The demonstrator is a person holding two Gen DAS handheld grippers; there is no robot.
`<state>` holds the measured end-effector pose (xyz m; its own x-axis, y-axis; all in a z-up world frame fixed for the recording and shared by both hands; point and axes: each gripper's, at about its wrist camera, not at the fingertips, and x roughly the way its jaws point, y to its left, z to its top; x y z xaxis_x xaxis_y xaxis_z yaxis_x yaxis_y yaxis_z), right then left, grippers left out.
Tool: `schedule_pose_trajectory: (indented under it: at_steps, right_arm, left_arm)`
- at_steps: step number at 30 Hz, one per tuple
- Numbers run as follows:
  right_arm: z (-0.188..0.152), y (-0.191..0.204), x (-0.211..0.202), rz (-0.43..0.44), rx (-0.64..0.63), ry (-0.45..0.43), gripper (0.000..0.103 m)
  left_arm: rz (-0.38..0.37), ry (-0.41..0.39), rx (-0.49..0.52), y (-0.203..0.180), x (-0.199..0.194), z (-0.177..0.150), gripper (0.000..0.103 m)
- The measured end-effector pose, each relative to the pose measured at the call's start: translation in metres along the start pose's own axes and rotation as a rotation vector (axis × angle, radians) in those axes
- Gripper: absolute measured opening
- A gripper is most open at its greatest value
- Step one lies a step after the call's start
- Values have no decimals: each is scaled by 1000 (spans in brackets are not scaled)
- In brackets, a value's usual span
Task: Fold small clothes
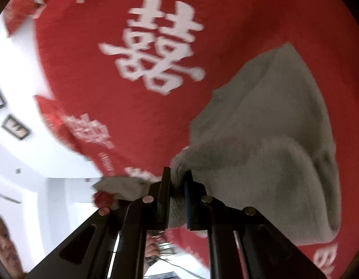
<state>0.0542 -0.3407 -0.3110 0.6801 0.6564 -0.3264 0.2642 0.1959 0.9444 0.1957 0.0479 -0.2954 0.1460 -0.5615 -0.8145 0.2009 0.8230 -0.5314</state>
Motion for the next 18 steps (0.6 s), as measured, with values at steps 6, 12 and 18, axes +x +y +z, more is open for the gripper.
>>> schedule_pose_trajectory:
  at_steps: [6,12,18]
  right_arm:
    - [33,-25,43,-224,-1,11,11]
    - [39,-36,46,-333,52,21,29]
    - [16,-17,19,-249,42,71,51]
  left_arm:
    - [113,81,11,16,40,9,22]
    - [104,109,-6,13,15,4,22]
    - [135,51,31,2,-30,-19,87]
